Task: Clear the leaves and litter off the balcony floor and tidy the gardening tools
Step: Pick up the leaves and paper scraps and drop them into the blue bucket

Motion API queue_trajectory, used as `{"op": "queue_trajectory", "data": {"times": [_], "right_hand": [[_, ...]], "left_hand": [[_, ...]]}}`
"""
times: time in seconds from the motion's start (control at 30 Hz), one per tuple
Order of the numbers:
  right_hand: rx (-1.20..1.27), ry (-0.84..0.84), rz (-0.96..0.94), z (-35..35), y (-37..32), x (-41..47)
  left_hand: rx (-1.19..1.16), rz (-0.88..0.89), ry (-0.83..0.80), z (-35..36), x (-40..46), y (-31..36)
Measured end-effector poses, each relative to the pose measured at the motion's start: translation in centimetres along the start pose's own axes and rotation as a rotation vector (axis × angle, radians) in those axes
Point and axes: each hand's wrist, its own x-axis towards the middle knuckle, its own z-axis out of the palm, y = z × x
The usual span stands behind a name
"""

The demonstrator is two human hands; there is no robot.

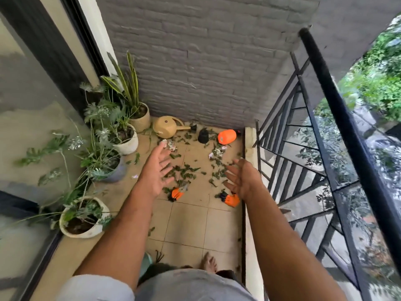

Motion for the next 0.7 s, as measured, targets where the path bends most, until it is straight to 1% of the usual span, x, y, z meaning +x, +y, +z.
{"op": "queue_trajectory", "data": {"times": [0.23, 0.43, 0.53, 0.6, 0.7], "right_hand": [[-0.001, -0.044, 0.071, 1.9, -2.1, 4.8], [-0.05, -0.05, 0.139, 5.4, -3.7, 10.1], [-0.079, -0.086, 0.179, 7.3, -4.9, 13.6], [-0.135, -0.071, 0.16, 8.7, -5.6, 16.0], [-0.206, 0.012, 0.16, 10.5, -6.4, 20.1]], "left_hand": [[-0.038, -0.048, 0.099, 0.1, 2.5, -0.3], [-0.091, -0.068, 0.185, -0.8, 6.7, 0.9], [-0.131, -0.075, 0.207, -1.4, 10.0, 1.6], [-0.152, -0.088, 0.221, -1.5, 12.6, 2.0], [-0.185, -0.121, 0.254, -1.8, 17.0, 2.2]]}}
